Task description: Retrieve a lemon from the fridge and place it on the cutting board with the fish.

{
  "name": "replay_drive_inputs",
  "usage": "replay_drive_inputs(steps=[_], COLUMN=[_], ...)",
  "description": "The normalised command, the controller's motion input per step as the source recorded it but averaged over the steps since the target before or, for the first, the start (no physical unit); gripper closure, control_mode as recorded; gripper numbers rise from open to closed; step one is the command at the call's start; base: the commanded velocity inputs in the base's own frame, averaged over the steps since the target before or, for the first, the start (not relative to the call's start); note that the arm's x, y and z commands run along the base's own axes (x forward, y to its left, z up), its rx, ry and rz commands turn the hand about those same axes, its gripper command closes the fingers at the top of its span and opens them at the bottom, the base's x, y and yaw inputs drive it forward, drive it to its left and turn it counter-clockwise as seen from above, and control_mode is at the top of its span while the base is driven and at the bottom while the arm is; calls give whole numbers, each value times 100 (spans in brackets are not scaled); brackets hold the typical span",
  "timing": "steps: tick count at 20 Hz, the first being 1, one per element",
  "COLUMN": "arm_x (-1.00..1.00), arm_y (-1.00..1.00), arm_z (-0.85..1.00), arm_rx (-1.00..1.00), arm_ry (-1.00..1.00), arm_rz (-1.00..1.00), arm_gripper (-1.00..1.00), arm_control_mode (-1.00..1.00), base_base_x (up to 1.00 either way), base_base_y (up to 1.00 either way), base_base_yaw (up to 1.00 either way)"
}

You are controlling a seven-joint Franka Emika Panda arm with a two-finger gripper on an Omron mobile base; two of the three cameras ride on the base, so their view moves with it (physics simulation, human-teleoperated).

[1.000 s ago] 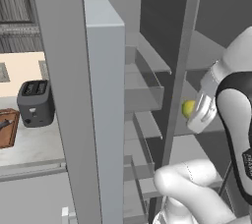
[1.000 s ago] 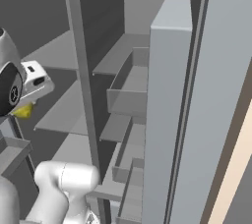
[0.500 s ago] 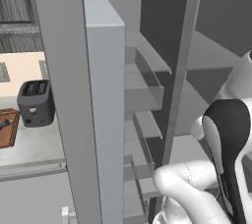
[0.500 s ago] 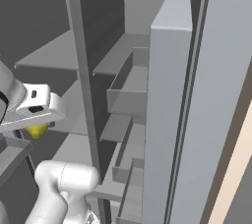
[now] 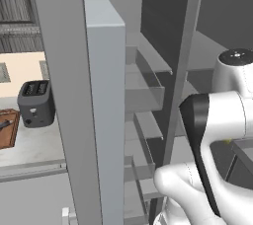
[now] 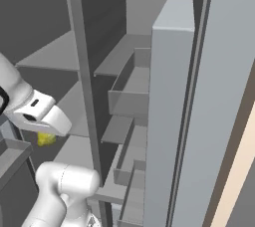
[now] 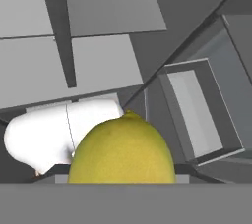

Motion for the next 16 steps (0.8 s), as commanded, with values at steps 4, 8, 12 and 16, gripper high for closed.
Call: replay_drive_inputs(steps=[4,8,12,16], arm_x=[3,1,0,0], arm_y=[0,0,2,0], arm_z=[-25,-23,-20,-26], arm_rx=[8,10,9,5], arm_ry=[11,1,0,0], arm_rz=[-14,-1,0,0], arm_gripper=[100,100,100,100], arm_control_mode=[-100,-100,-100,-100], base_base_x=[0,0,0,0], base_base_y=[0,0,0,0], base_base_yaw=[0,0,0,0])
